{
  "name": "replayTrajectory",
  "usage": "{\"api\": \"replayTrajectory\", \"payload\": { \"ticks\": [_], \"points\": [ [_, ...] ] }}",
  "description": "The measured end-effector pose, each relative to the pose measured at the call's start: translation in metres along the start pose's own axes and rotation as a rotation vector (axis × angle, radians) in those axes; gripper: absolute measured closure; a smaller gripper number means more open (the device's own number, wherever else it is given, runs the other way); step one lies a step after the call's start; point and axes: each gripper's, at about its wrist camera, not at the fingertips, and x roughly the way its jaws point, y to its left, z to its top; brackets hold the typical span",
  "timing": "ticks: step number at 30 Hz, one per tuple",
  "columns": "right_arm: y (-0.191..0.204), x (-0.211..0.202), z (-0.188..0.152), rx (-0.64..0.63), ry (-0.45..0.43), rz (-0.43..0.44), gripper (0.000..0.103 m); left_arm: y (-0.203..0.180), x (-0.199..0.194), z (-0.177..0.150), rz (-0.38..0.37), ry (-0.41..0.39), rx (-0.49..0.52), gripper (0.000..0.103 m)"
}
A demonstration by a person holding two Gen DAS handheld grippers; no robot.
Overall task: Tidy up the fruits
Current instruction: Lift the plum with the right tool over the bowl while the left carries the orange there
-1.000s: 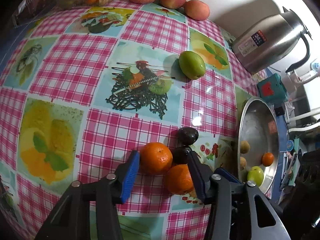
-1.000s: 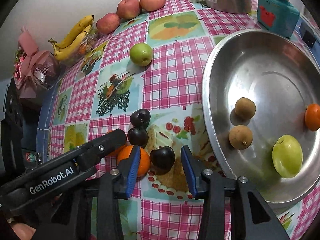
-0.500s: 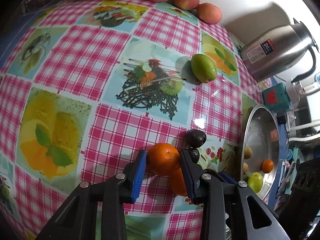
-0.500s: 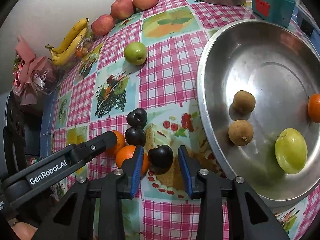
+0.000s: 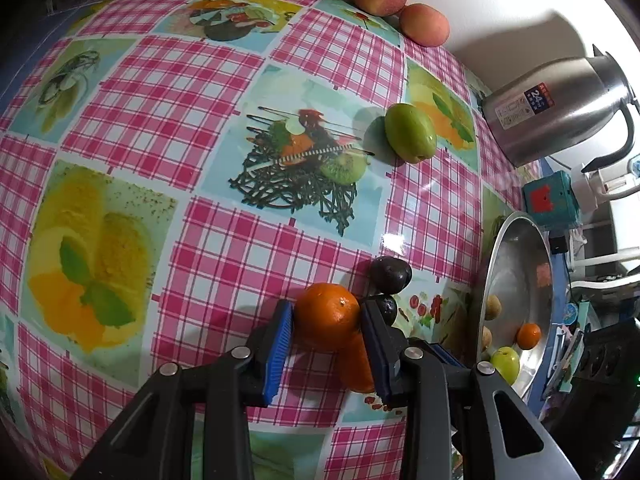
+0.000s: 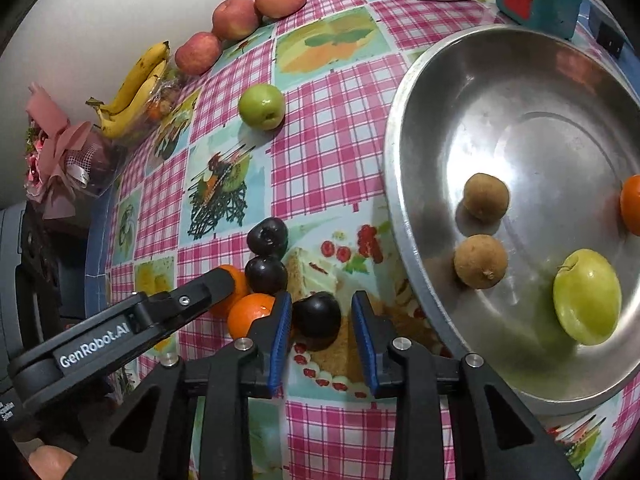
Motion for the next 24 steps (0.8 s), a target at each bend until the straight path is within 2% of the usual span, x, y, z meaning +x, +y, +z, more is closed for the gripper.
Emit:
{"api": "replayTrajectory", "payload": {
  "ticks": [9, 13, 24],
  "points": [
    [-0.007, 0.003, 0.001, 0.037, 0.008, 0.025, 0.071, -0.003, -0.005, 0.000, -0.002, -0.018, 0.021, 0.066],
    [-0.008, 0.002, 0.001, 0.052, 0.010, 0.050, 0.075, -0.002, -0.008, 0.001, 0.003, -0.028, 0.018, 0.066],
    [-0.012, -0.004, 0.001, 0.052, -0.006, 0.060, 0.076, -0.003, -0.014, 0.001, 0.003, -0.051, 0.014, 0.066]
  ]
}}
